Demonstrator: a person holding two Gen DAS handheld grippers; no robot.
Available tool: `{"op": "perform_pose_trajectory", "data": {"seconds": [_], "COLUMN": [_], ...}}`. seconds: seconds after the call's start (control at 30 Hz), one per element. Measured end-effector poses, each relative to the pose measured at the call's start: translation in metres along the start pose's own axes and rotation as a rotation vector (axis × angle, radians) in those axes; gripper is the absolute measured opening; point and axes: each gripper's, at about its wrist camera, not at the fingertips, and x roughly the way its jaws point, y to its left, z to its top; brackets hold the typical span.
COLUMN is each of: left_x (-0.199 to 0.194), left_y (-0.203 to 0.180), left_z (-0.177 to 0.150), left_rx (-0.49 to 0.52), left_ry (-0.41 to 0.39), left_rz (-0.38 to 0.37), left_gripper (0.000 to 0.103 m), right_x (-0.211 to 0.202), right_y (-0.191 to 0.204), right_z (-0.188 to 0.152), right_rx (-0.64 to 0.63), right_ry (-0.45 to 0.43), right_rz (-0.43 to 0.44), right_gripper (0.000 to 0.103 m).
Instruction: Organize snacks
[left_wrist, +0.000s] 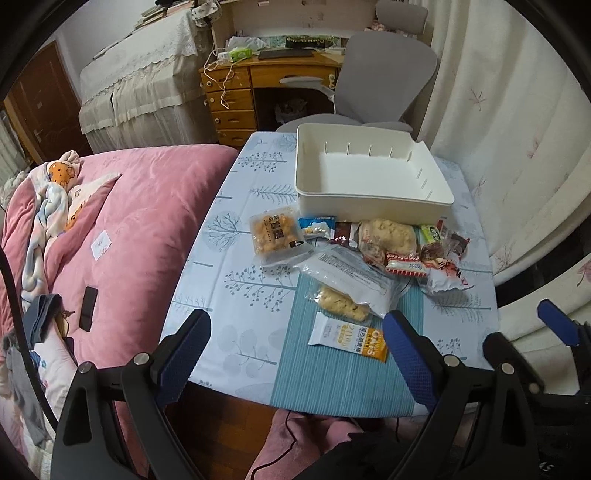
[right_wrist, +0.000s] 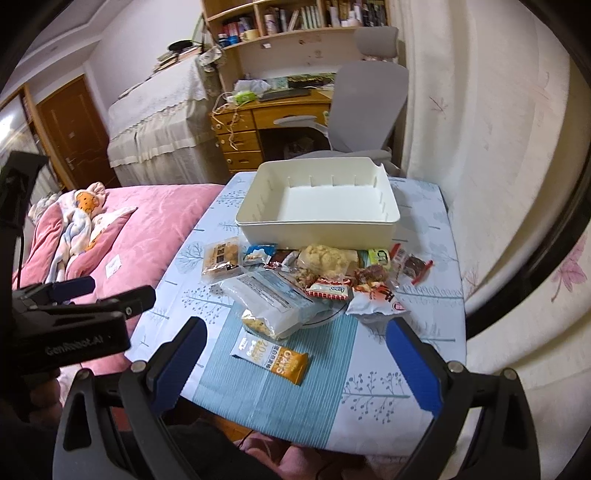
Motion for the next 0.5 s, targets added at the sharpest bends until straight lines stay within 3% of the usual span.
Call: {"op": "perform_pose_trajectory", "data": {"seconds": [0.33, 0.5], "left_x": [-0.003, 0.006], "left_y": [-0.013, -0.015], "left_z": [-0.005, -0.002], "left_rx": [-0.023, -0.029], "left_ry": [-0.029, 0.000], "left_rz": [-0.026, -0.040], "left_gripper": [0.094, 0.094], "right_x": [0.010, 0.012], "right_y": [-0.009, -0.007], "right_z": [-0.011, -0.017], "right_rx": [-0.093, -0.157], "right_ry": [0.004, 0.001], "right_rz": [0.001, 0.016], "right_gripper": [0.098, 0.098]}}
